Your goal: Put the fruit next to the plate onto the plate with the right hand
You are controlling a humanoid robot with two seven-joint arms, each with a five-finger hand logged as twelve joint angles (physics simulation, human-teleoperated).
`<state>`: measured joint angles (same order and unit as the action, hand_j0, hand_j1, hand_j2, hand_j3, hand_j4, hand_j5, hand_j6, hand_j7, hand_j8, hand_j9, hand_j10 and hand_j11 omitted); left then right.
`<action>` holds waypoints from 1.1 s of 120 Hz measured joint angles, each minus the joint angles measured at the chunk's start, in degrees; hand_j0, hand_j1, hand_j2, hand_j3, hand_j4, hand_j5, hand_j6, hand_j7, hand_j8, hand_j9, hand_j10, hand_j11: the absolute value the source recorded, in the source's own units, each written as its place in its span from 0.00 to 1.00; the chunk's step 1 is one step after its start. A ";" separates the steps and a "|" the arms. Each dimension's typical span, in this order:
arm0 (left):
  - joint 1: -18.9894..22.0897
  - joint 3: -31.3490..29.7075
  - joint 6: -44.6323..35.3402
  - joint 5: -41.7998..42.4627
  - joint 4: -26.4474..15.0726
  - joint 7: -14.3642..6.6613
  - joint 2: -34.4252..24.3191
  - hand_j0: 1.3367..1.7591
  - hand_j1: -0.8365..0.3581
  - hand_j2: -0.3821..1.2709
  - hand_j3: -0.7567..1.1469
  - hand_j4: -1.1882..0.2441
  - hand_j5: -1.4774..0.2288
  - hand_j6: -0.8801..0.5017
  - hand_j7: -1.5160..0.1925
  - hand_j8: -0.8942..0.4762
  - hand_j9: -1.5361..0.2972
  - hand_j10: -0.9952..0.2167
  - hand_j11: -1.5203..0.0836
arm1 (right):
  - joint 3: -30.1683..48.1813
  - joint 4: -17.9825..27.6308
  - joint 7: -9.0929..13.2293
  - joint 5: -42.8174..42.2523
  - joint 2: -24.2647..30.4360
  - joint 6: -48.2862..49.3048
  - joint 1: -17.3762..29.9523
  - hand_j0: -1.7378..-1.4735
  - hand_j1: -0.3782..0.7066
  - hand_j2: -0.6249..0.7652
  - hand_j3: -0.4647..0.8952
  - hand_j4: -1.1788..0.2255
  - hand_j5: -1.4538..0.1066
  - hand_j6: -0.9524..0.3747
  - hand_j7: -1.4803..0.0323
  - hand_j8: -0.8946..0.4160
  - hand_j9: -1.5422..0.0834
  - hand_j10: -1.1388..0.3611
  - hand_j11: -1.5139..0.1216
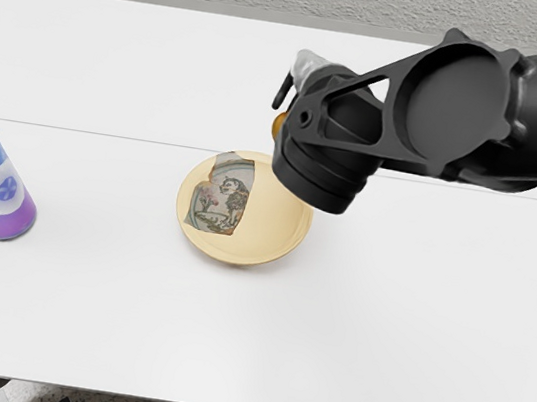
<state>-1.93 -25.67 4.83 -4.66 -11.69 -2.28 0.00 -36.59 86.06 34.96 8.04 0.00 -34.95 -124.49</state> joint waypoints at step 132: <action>0.00 0.00 0.00 0.00 0.00 0.00 0.00 0.76 0.99 0.23 0.40 0.83 0.87 0.64 0.89 0.65 0.84 0.82 0.95 | 9.22 -2.42 0.03 -4.63 0.00 -0.03 6.80 0.30 0.46 0.57 0.34 0.51 0.53 0.42 0.57 0.37 0.57 0.45 0.55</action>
<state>-1.93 -25.67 4.83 -4.66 -11.69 -2.28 0.00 -27.37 83.64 34.99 3.41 0.00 -34.98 -117.69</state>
